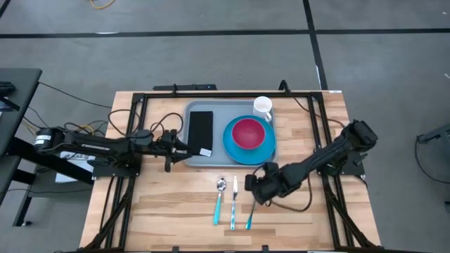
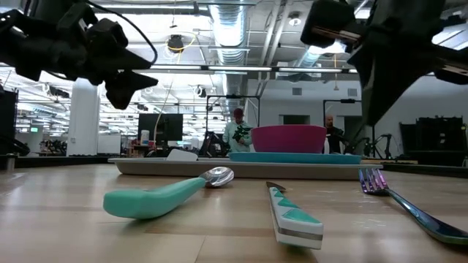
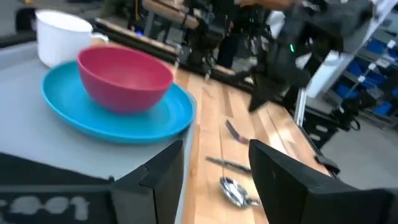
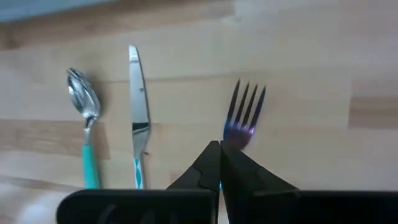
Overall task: Set up tray
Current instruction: Put the blue fork on top of the black napkin
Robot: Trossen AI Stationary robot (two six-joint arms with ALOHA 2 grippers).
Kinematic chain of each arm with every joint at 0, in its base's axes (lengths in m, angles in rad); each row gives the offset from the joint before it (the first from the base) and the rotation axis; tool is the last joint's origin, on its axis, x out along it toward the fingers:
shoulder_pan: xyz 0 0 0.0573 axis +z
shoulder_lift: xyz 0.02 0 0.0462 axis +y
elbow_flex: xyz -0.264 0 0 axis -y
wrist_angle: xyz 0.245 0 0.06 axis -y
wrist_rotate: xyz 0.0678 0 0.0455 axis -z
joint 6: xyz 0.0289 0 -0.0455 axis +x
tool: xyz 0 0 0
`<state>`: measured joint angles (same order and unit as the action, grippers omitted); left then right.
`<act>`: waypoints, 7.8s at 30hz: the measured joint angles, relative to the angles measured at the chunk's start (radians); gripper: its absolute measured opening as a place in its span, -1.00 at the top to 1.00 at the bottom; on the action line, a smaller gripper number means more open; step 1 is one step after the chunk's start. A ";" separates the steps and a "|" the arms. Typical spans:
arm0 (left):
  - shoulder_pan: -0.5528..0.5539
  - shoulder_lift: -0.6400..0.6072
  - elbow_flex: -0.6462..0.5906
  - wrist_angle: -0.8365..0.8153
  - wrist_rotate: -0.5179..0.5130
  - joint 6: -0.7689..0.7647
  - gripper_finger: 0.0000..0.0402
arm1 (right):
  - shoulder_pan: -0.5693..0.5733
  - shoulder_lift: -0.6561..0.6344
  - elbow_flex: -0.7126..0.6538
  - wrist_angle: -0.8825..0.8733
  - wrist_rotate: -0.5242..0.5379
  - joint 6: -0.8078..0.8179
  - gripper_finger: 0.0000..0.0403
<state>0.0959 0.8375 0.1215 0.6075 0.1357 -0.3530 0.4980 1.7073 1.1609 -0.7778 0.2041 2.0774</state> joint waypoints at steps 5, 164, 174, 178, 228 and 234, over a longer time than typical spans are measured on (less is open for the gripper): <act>0.000 -0.067 0.001 -0.072 -0.015 -0.003 0.16 | 0.049 0.087 0.099 -0.074 -0.005 0.063 1.00; 0.000 -0.271 0.000 -0.259 0.007 0.034 0.16 | -0.364 0.539 0.977 -0.485 0.076 -0.591 1.00; 0.000 -0.271 0.000 -0.259 0.009 0.046 0.16 | -0.592 0.538 0.989 -0.150 0.022 -0.826 1.00; 0.000 -0.271 0.000 -0.259 0.001 0.046 0.16 | -0.642 0.538 0.990 -0.096 -0.013 -0.856 1.00; 0.134 -0.027 0.245 -0.470 -0.131 -0.365 0.16 | -0.589 0.537 0.990 0.089 0.106 -1.107 1.00; 0.157 -0.045 0.244 -0.469 -0.031 -0.357 0.16 | -0.584 0.537 0.990 0.092 0.060 -1.136 1.00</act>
<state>0.2530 0.7924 0.3656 0.1389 0.1048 -0.7098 -0.0863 2.2440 2.1513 -0.6857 0.2644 0.9417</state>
